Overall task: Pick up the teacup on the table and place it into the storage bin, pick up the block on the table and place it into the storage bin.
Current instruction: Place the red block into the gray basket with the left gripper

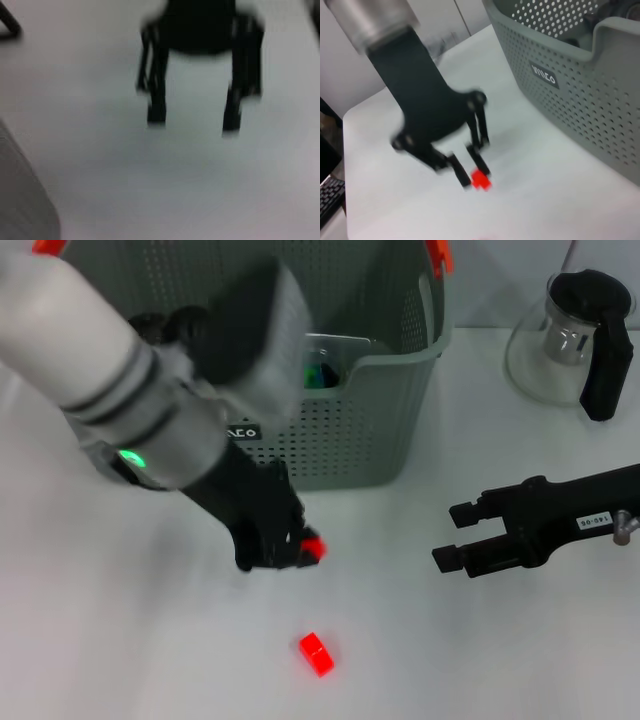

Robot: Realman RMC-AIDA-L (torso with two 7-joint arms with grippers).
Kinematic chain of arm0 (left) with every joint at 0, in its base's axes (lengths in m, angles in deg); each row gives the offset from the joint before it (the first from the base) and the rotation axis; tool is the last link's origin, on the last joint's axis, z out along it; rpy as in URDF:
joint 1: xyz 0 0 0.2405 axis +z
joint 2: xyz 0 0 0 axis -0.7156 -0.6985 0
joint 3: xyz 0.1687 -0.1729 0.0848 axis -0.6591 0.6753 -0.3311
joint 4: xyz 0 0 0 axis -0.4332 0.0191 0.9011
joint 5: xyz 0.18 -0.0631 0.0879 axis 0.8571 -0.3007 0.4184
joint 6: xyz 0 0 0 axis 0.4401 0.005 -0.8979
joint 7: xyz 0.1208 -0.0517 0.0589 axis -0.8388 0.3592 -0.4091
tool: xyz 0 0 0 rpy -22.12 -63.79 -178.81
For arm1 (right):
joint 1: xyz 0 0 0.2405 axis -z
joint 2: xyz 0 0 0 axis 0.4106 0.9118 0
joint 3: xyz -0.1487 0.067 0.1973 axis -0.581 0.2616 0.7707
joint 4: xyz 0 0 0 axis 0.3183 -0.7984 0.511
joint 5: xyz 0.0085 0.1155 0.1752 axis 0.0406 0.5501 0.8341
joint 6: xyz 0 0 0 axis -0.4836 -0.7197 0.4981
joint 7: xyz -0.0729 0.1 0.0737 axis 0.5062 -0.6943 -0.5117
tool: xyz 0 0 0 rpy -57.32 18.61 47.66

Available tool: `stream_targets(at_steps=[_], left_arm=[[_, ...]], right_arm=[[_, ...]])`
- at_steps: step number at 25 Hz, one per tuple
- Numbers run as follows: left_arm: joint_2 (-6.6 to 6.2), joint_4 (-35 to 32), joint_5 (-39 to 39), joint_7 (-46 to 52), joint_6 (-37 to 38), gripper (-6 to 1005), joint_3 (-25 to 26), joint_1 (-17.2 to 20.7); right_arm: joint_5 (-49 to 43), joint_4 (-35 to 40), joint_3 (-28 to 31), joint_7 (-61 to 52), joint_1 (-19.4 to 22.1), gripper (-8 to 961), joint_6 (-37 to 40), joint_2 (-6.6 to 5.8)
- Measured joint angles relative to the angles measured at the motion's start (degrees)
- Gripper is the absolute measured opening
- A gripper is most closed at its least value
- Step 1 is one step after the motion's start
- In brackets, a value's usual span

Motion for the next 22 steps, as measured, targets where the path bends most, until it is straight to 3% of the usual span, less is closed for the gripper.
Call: stream_targets(at_steps=[5,8,10,12,15,16,22], left_arm=[[-1.57,-2.07,-8.89,1.02,7.12,151,16.12,-1.17],[-3.76,-2.27,-13.54,4.68,7.03,151,22.74,-2.91],[-4.42,-2.18,-14.25,5.77,6.03,151,23.82,-3.50],[-6.02,-0.97,-15.04,9.75,-0.84,151,25.39,-5.46],[-6.70,0.94,-15.13,11.33,-6.41,150,25.61,-6.88],[-7.37,3.93,-14.92,12.17,-12.35,150,25.48,-8.57],[-8.28,13.30,-12.34,13.66,-25.81,124,24.08,-12.60]], right_arm=[[-0.05,0.08,0.32,0.22,0.00,820,0.42,-0.10],[-0.06,0.13,0.66,0.36,0.00,820,0.79,-0.11],[-0.07,0.17,0.69,0.44,-0.01,819,0.89,-0.11],[-0.07,0.18,0.69,0.53,-0.01,819,0.88,-0.11],[-0.07,0.19,0.70,0.78,-0.01,819,0.87,-0.11],[-0.07,0.19,0.70,0.82,-0.01,820,0.88,-0.11],[-0.07,0.19,0.69,0.90,-0.01,820,0.86,-0.11]])
